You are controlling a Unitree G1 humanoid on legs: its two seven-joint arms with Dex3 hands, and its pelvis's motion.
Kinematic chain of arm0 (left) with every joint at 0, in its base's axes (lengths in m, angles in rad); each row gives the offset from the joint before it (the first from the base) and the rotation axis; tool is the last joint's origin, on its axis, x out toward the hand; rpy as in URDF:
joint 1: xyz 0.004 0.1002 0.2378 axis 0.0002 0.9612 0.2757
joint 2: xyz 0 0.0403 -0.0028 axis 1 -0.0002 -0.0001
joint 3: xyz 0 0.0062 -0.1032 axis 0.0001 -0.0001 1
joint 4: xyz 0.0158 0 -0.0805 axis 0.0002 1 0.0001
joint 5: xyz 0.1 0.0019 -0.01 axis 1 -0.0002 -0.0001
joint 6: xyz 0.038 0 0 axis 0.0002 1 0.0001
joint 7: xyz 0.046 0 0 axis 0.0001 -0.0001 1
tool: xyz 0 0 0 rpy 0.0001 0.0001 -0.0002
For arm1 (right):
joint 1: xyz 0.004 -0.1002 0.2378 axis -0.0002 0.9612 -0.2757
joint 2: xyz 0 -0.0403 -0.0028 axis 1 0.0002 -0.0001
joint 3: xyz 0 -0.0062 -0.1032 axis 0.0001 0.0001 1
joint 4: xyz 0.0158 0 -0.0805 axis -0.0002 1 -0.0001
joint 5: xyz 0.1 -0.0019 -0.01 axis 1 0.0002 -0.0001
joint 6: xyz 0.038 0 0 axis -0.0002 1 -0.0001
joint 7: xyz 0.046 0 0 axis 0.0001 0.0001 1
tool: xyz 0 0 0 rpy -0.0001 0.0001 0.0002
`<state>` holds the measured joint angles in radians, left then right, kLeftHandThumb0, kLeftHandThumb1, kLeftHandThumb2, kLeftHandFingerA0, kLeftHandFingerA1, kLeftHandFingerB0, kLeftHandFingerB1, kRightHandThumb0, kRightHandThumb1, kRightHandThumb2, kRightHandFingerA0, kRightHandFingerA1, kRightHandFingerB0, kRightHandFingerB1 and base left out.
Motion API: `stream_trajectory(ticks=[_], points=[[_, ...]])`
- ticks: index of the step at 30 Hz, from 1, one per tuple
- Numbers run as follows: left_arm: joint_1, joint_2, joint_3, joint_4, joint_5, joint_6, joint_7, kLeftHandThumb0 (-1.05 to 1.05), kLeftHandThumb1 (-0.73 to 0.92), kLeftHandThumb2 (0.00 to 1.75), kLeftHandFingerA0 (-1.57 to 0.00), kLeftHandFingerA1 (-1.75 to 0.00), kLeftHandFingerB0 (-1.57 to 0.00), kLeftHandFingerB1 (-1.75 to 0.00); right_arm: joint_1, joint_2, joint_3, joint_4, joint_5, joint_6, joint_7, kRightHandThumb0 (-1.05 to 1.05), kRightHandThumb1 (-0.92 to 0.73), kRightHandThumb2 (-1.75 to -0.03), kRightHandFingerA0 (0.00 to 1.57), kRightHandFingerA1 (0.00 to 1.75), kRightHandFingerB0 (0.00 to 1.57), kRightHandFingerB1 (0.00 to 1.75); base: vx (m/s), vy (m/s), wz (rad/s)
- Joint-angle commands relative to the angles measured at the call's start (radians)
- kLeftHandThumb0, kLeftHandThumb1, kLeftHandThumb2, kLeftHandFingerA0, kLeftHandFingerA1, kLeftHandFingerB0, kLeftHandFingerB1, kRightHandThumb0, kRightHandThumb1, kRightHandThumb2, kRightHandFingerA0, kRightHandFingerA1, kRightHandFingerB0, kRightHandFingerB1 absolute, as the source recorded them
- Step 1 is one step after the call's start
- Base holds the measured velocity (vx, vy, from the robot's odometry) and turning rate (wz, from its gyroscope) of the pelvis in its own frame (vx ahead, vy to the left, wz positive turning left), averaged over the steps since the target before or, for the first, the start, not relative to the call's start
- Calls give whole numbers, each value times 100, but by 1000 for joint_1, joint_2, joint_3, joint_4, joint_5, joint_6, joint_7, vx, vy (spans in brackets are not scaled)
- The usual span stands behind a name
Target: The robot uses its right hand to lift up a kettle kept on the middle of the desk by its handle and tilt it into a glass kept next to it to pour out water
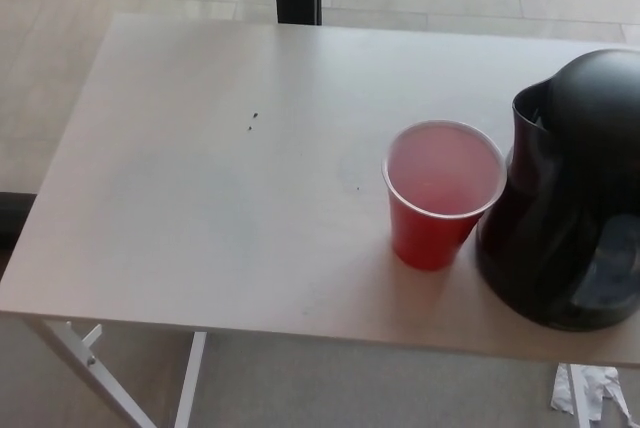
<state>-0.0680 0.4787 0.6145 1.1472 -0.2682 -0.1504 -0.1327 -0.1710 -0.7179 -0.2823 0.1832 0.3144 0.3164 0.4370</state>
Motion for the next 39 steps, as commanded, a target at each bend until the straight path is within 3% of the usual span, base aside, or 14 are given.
stream_trajectory(ticks=[1, 10, 13, 14, 15, 16, 18, 25, 26, 27, 33, 34, 35, 39], points=[[-6, 32, -4, 8, -12, -24, 0, -81, 39, 87, -87, -64, -70, -59, 21, -30, 16, -36, -66, -14, 12, -66, -40, -76, 24, 51, 10, 37, 0, 0, 0], [6, 43, -18, 1, -15, -22, -3, -70, 53, 57, -87, -57, -76, -54, 94, -17, 8, -135, -58, 17, 54, -63, -39, -74, 26, 51, 15, 39, 0, 0, 0], [6, 44, -21, 4, -16, -25, -5, -74, 43, 89, -86, -67, -70, -62, 121, -24, -2, -171, -59, 35, 64, -63, -38, -73, 28, 50, 15, 38, 0, 0, 0], [4, 46, -24, 9, -12, -27, -1, -70, 54, 57, -88, -58, -76, -54, 122, -24, -5, -162, -58, 25, 74, -62, -37, -74, 29, 51, 13, 38, 0, 0, 0], [6, 45, -26, 11, -10, -28, 2, -81, 44, 89, -88, -64, -71, -60, 128, -23, -9, -172, -61, 34, 68, -61, -37, -73, 31, 52, 14, 38, 0, 0, 0], [6, 45, -26, 15, -12, -31, -1, -72, 53, 57, -87, -57, -76, -53, 128, -21, -13, -166, -62, 28, 70, -60, -37, -73, 33, 52, 14, 39, 0, 0, 0], [12, 43, -30, 9, -11, -33, -3, -76, 40, 89, -85, -65, -69, -59, 125, -6, -16, -154, -78, 8, 47, -48, -47, -54, 50, 48, 25, 30, 0, 0, 0], [10, 41, -37, 14, -11, -45, -3, -69, 55, 58, -87, -58, -82, -56, 99, 75, -14, -158, -149, 1, -106, -37, -57, -58, 94, 131, 40, 37, 0, 0, 0], [9, 43, -39, 16, -11, -45, -2, -76, 53, 60, -89, -59, -80, -55, 89, 135, -32, -173, -138, -4, -161, -36, -62, -58, 98, 82, 48, 41, 0, 0, 0], [8, 42, -39, 12, -13, -38, 0, -79, 46, 91, -87, -65, -75, -64, 80, 179, -48, -186, -124, 6, -203, -34, -63, -58, 98, 83, 49, 42, 0, 0, 0], [9, 39, -50, 16, -4, -34, 10, -73, 58, 58, -102, -72, -90, -58, 34, 310, -115, -222, -59, 83, -283, -33, -67, -60, 97, 129, 53, 44, 0, 0, 0], [8, 40, -49, 19, -6, -34, 10, -72, 45, 92, -99, -79, -81, -66, 24, 331, -122, -227, -50, 93, -296, -32, -70, -61, 99, 127, 51, 45, 0, 0, 0], [8, 39, -48, 20, -9, -34, 9, -72, 57, 59, -96, -65, -85, -56, 15, 353, -128, -230, -52, 97, -307, -32, -70, -61, 100, 122, 53, 44, 0, 0, 0], [8, 34, -51, 15, -11, -28, 14, -78, 50, 94, -88, -66, -77, -65, -7, 426, -151, -235, -46, 74, -328, -23, -73, -63, 87, 143, 57, 47, 0, 0, 0]])
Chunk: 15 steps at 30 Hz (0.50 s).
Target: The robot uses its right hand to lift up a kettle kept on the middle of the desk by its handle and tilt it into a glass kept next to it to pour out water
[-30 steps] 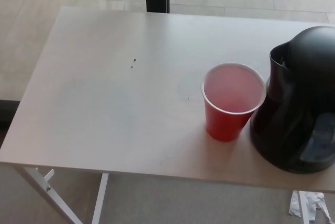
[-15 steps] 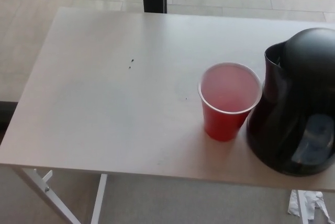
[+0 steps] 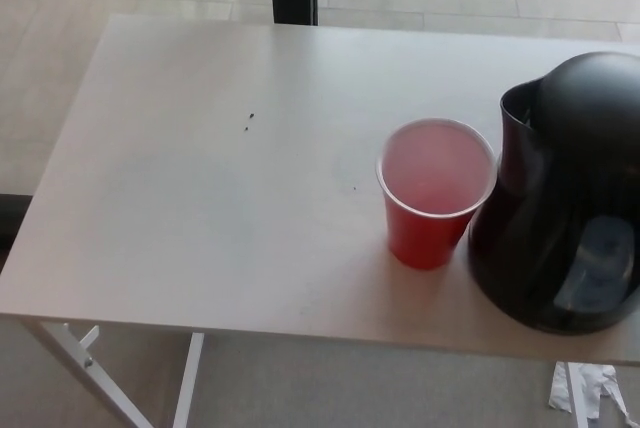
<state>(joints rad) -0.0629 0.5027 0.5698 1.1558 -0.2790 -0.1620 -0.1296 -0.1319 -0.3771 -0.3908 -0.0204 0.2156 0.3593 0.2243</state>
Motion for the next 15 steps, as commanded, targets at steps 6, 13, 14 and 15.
stream_trajectory(ticks=[6, 13, 14, 15], points=[[2, 8, -13, 6, -2, -28, 11, -75, 60, 59, -89, -59, -76, -54, -45, 85, 1, -50, 15, 26, -82, -1, -60, -115, 128, 141, 92, 109, 0, 0, 0], [-1, 14, -18, 5, 1, -36, 10, -77, 61, 59, -92, -59, -73, -53, 3, -43, 106, -24, -96, -106, 6, -6, -60, -110, 125, 148, 106, 135, 0, 0, 0], [-1, 14, -18, 5, 1, -36, 9, -77, 61, 59, -91, -59, -72, -52, 7, -57, 117, -24, -114, -122, 2, -7, -67, -94, 92, 175, 77, 174, 0, 0, 0], [-2, 15, -16, 6, -2, -30, 6, -77, 61, 60, -88, -58, -73, -53, 18, -77, 139, -23, -152, -175, -15, -5, -59, -107, 92, 175, 80, 169, 0, 0, 0]])
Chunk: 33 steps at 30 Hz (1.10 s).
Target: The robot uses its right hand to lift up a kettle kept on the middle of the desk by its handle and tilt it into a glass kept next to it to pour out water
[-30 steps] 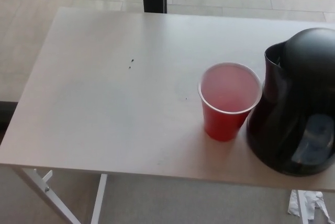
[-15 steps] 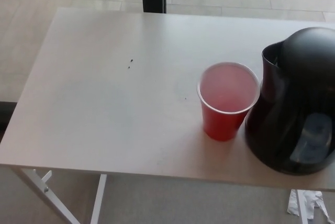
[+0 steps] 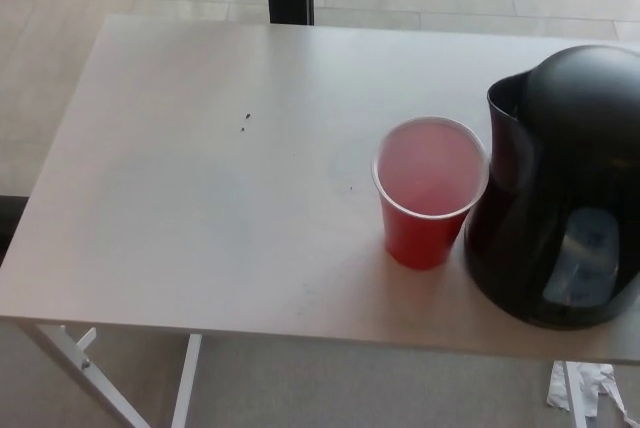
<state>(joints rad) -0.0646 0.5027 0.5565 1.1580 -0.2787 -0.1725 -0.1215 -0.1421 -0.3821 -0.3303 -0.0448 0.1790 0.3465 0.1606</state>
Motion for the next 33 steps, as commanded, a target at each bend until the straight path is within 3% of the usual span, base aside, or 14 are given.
stream_trajectory(ticks=[1, 2, 9, 10, 16, 17, 18, 21, 23, 24, 26, 27, 29, 33], points=[[-5, 19, -8, 10, 4, -18, 3, -76, 62, 60, -88, -57, -72, -51, 33, -79, 84, 3, -122, -202, 52, -7, -49, -118, 123, 145, 109, 135, 0, 0, 0], [-5, 19, -6, 11, 1, -19, -5, -77, 63, 60, -87, -57, -71, -52, 37, -84, 85, -4, -123, -197, 48, -7, -49, -122, 92, 175, 78, 174, 0, 0, 0], [1, 23, -13, 12, 10, -16, 9, -74, 50, 96, -87, -67, -63, -61, 26, -53, 41, 15, -68, -177, 21, -5, -63, -99, 93, 175, 77, 169, 0, 0, 0], [1, 23, -15, 12, 11, -21, 7, -75, 64, 60, -89, -58, -70, -52, 15, -51, 37, 7, -62, -153, 14, 0, -60, -104, 95, 175, 79, 167, 0, 0, 0], [-2, 29, -10, 15, -4, -15, 0, -79, 48, 82, -89, -64, -67, -60, -36, -71, 49, 13, -75, -151, 18, -8, -49, -119, 94, 175, 78, 167, 0, 0, 0], [-1, 29, -8, 13, -7, -14, -4, -73, 49, 95, -88, -68, -62, -62, -44, -78, 53, 12, -83, -148, 19, -20, -69, -76, 93, 175, 77, 167, 0, 0, 0], [-2, 30, -9, 14, -6, -16, -4, -76, 63, 60, -91, -59, -70, -52, -58, -84, 58, 23, -88, -178, 28, -14, -67, -78, 95, 175, 77, 170, 0, 0, 0], [-5, 33, -12, 15, -2, -16, -1, -76, 63, 60, -91, -58, -69, -52, -92, -100, 72, 23, -114, -198, 30, -18, -68, -76, 92, 175, 79, 169, 0, 0, 0], [-9, 35, -11, 14, -4, -9, 1, -76, 63, 60, -91, -59, -71, -53, -146, -118, 88, 42, -136, -213, 28, -8, -46, -122, 91, 175, 75, 173, 0, 0, 0], [-10, 37, -12, 14, -4, -9, -1, -74, 49, 95, -87, -67, -63, -61, -162, -129, 98, 34, -151, -190, 24, -15, -44, -121, 123, 145, 108, 136, 0, 0, 0], [-11, 39, -13, 13, -3, -11, -4, -75, 64, 60, -88, -58, -69, -52, -182, -132, 102, 34, -144, -189, 31, -7, -40, -137, 92, 175, 82, 170, 0, 0, 0], [-10, 39, -13, 10, -3, -18, -10, -72, 50, 96, -86, -68, -62, -62, -205, -136, 108, 34, -144, -188, 37, -12, -42, -142, 100, 175, 85, 156, 0, 0, 0], [-12, 41, -12, 12, -4, -19, -11, -75, 64, 60, -88, -57, -70, -52, -232, -150, 125, -2, -158, -122, 38, -12, -42, -136, 97, 175, 86, 160, 0, 0, 0], [-10, 40, -17, -2, -1, -13, -12, -75, 64, 60, -88, -57, -68, -52, -260, -148, 126, -11, -141, -111, 53, -10, -41, -136, 94, 175, 84, 161, 0, 0, 0]])
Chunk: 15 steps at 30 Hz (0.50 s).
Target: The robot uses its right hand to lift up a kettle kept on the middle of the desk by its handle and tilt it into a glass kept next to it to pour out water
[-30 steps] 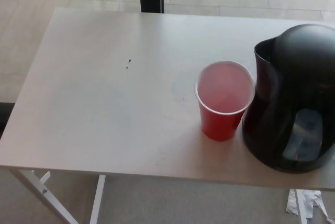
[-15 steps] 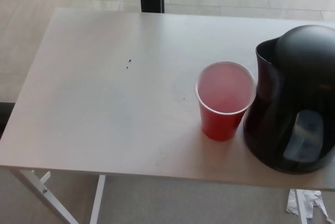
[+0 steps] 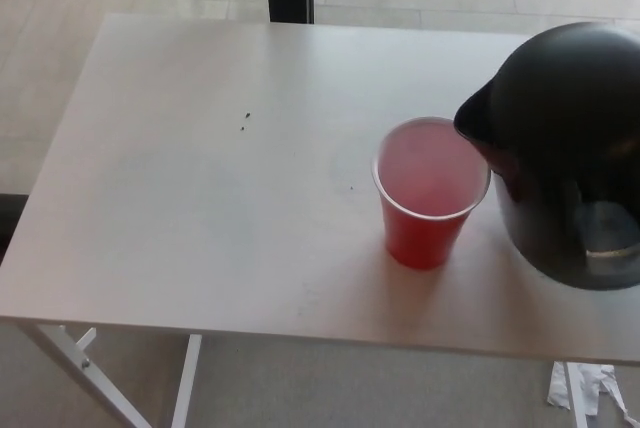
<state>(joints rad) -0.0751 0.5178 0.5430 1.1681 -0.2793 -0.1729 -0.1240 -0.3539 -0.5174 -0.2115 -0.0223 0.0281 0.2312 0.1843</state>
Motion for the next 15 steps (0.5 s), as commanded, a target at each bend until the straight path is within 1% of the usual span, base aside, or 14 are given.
stream_trajectory(ticks=[1, 2, 3, 5, 6, 8, 11, 12, 14, 15], points=[[-1, 25, -2, -10, -2, -11, -10, -73, 64, 60, -87, -56, -68, -50, -57, -27, 25, -44, -16, 19, 32, -12, -45, -128, 92, 175, 82, 160, 0, 0, 0], [-1, 26, -2, -8, -1, -20, -12, -75, 64, 60, -87, -57, -68, -51, -68, -43, 43, -53, -37, 28, 40, -13, -47, -124, 92, 175, 83, 157, 0, 0, 0], [0, 26, -1, -10, -2, -19, -13, -76, 64, 60, -89, -58, -70, -52, -70, -44, 45, -53, -35, 27, 45, -14, -49, -114, 121, 138, 104, 125, 0, 0, 0], [-5, 30, -4, -7, 1, -11, -9, -76, 64, 60, -88, -57, -70, -51, -78, -45, 50, -56, -34, 25, 49, -13, -49, -116, 123, 140, 106, 126, 0, 0, 0], [-7, 32, -3, -6, 0, -12, -10, -76, 64, 60, -88, -58, -69, -52, -82, -47, 56, -61, -37, 35, 50, -7, -39, -133, 93, 172, 87, 152, 0, 0, 0], [-8, 33, -4, -6, 1, -19, -13, -77, 64, 60, -88, -58, -68, -52, -89, -60, 76, -75, -65, 52, 49, -10, -38, -135, 93, 172, 87, 153, 0, 0, 0], [-10, 37, -10, -18, 4, -2, -4, -77, 64, 60, -89, -57, -68, -51, -93, -66, 82, -88, -68, 64, 57, -8, -40, -134, 91, 172, 85, 153, 0, 0, 0], [-10, 37, -12, -19, 7, -5, -3, -77, 63, 60, -89, -58, -71, -53, -96, -72, 85, -101, -71, 81, 62, -11, -39, -135, 91, 172, 86, 151, 0, 0, 0], [-16, 38, -12, -11, 4, -7, -12, -79, 62, 60, -90, -59, -70, -53, -102, -80, 84, -113, -61, 106, 82, -10, -42, -132, 91, 173, 85, 153, 0, 0, 0], [-17, 39, -11, -8, 2, -6, -12, -75, 49, 95, -87, -67, -63, -61, -102, -83, 85, -110, -60, 98, 87, -10, -41, -133, 92, 173, 84, 154, 0, 0, 0]])
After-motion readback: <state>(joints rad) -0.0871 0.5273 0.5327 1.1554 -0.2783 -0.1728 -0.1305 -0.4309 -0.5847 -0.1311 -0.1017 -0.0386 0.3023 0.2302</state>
